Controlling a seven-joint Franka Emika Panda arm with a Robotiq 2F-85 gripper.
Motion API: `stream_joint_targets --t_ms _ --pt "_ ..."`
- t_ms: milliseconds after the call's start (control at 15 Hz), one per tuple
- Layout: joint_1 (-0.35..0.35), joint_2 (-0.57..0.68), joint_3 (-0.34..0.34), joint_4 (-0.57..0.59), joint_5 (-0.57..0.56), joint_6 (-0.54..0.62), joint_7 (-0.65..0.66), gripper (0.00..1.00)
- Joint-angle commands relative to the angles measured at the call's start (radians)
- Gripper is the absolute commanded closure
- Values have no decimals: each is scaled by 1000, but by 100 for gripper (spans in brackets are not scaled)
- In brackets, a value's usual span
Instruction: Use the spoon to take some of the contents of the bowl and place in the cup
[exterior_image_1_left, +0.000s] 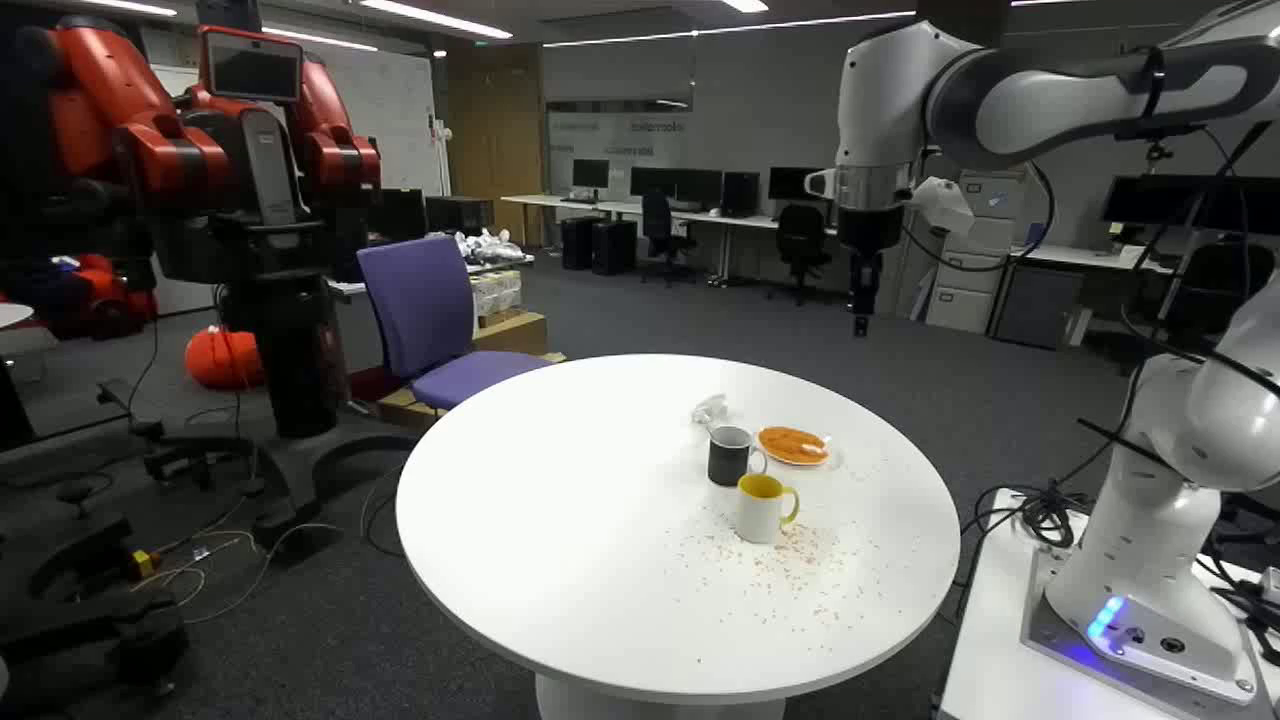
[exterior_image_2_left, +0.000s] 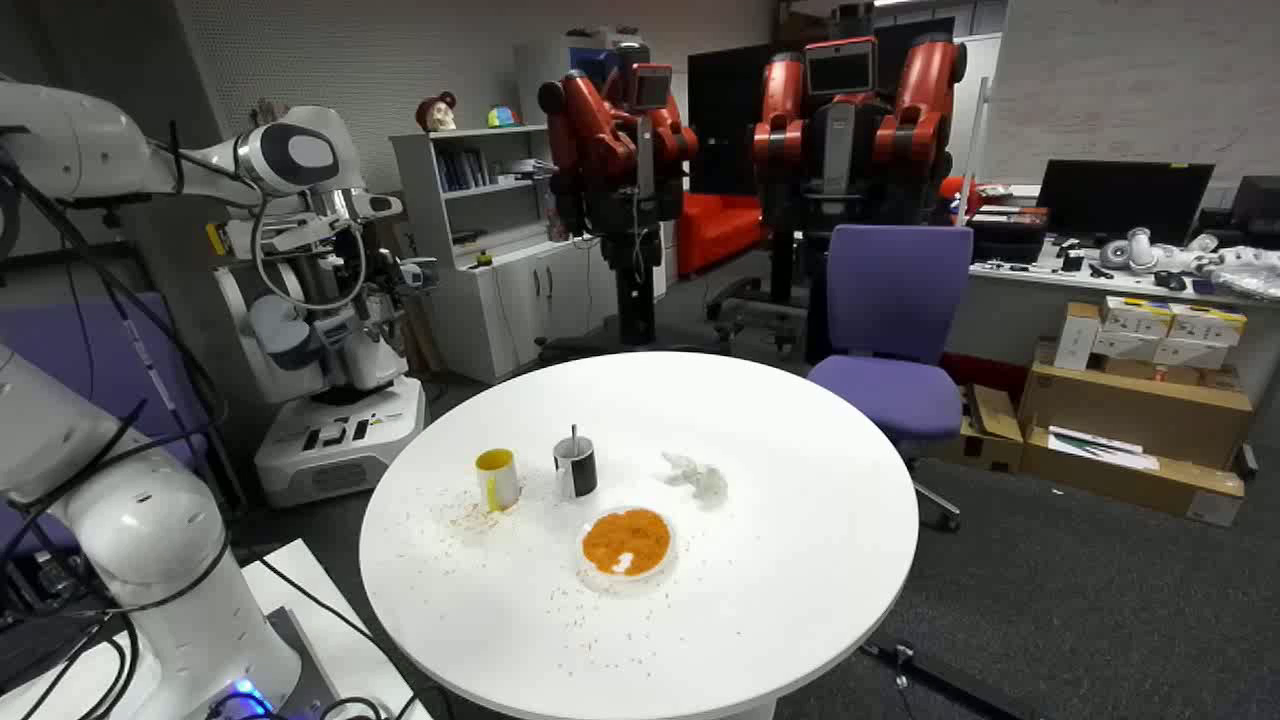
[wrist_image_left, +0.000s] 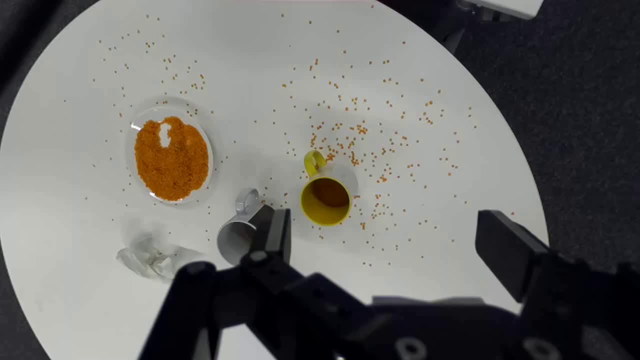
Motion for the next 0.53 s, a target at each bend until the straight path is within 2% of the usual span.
stream_joint_targets --t_ms 0,267,467 --pt "29 5 -23 3 -9 -3 9 0" --pt "29 5 -23 3 -9 -3 9 0" --pt "-15 41 -21 4 -107 -38 73 0"
